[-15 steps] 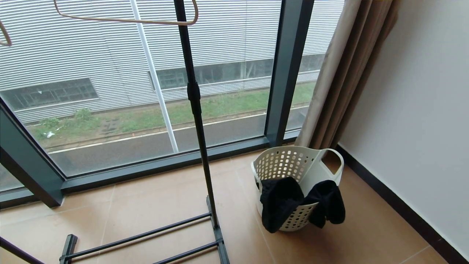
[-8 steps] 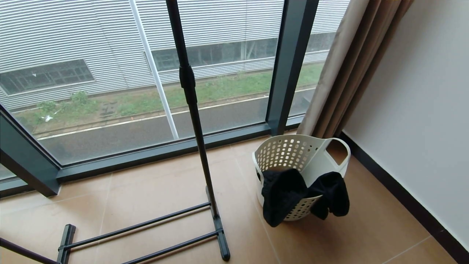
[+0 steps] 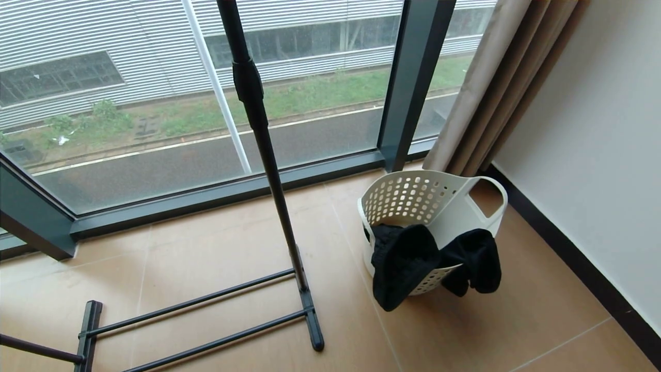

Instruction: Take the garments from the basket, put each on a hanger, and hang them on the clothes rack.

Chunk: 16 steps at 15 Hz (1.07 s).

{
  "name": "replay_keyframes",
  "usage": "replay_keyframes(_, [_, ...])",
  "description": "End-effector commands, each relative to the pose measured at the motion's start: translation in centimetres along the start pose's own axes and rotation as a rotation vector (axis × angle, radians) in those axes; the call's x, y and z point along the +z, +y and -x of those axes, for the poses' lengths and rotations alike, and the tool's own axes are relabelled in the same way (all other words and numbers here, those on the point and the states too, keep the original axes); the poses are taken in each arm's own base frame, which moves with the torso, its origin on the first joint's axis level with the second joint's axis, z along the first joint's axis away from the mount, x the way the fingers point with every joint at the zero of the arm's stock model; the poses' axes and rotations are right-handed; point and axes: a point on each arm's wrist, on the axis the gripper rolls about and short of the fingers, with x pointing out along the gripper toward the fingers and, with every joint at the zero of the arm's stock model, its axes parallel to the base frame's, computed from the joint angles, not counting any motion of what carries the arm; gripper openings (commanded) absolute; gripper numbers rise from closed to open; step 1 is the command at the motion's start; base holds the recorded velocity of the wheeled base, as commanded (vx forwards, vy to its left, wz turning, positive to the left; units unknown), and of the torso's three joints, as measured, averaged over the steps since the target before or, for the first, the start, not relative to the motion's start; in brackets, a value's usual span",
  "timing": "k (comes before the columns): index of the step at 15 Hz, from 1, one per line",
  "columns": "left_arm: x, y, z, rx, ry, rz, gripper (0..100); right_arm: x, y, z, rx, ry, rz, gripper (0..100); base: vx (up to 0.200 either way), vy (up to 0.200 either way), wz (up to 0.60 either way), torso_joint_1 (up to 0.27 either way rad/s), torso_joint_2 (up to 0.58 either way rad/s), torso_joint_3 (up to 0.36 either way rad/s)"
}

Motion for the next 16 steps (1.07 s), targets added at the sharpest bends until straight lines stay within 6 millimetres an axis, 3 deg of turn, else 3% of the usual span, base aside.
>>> replay_keyframes(1, [-0.02, 0.00, -0.01, 0.000, 0.001, 0.000, 100, -0.01, 0.00, 0.00, 0.001, 0.000, 0.001, 100, 0.000, 0.000, 0.00, 0.002, 0.00, -0.198])
replay_keyframes(16, [-0.02, 0.00, -0.01, 0.002, 0.001, 0.000, 100, -0.01, -0.01, 0.00, -0.002, 0.001, -0.006, 100, 0.000, 0.000, 0.00, 0.001, 0.00, -0.196])
